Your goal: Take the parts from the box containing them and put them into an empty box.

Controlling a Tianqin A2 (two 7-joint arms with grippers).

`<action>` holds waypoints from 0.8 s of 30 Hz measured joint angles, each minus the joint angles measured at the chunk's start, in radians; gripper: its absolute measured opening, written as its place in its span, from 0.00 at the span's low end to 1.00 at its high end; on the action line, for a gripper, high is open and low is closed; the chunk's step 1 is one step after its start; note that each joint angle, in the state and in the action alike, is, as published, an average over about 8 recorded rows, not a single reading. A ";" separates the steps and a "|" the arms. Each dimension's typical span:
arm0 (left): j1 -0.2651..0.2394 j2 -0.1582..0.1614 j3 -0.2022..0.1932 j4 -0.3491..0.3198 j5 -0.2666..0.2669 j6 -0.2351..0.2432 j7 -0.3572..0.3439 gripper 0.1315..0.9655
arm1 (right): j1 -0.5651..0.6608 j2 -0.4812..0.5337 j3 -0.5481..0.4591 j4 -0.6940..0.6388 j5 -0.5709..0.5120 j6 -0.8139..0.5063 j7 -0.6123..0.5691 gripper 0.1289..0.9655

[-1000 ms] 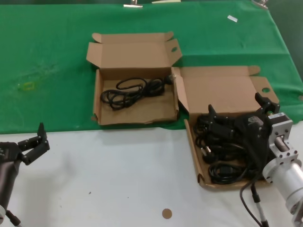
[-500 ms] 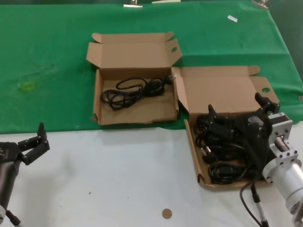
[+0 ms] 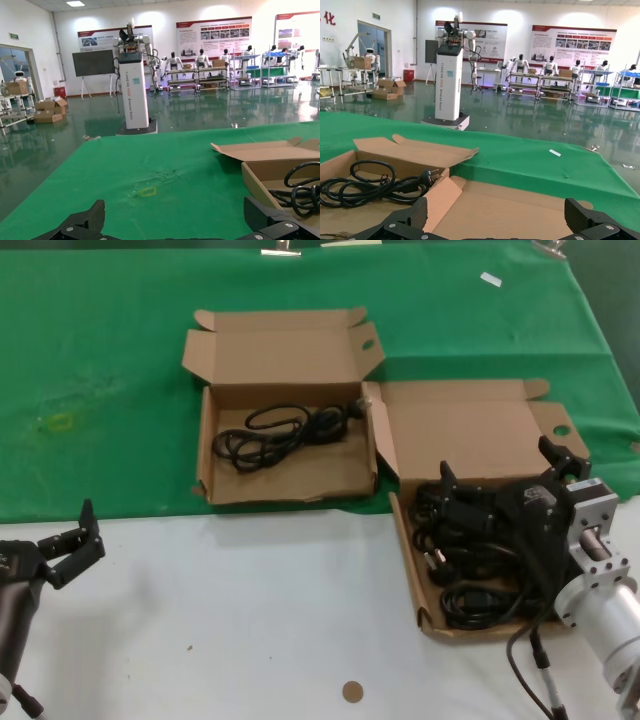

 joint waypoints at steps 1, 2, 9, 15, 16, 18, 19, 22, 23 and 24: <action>0.000 0.000 0.000 0.000 0.000 0.000 0.000 1.00 | 0.000 0.000 0.000 0.000 0.000 0.000 0.000 1.00; 0.000 0.000 0.000 0.000 0.000 0.000 0.000 1.00 | 0.000 0.000 0.000 0.000 0.000 0.000 0.000 1.00; 0.000 0.000 0.000 0.000 0.000 0.000 0.000 1.00 | 0.000 0.000 0.000 0.000 0.000 0.000 0.000 1.00; 0.000 0.000 0.000 0.000 0.000 0.000 0.000 1.00 | 0.000 0.000 0.000 0.000 0.000 0.000 0.000 1.00; 0.000 0.000 0.000 0.000 0.000 0.000 0.000 1.00 | 0.000 0.000 0.000 0.000 0.000 0.000 0.000 1.00; 0.000 0.000 0.000 0.000 0.000 0.000 0.000 1.00 | 0.000 0.000 0.000 0.000 0.000 0.000 0.000 1.00; 0.000 0.000 0.000 0.000 0.000 0.000 0.000 1.00 | 0.000 0.000 0.000 0.000 0.000 0.000 0.000 1.00; 0.000 0.000 0.000 0.000 0.000 0.000 0.000 1.00 | 0.000 0.000 0.000 0.000 0.000 0.000 0.000 1.00; 0.000 0.000 0.000 0.000 0.000 0.000 0.000 1.00 | 0.000 0.000 0.000 0.000 0.000 0.000 0.000 1.00; 0.000 0.000 0.000 0.000 0.000 0.000 0.000 1.00 | 0.000 0.000 0.000 0.000 0.000 0.000 0.000 1.00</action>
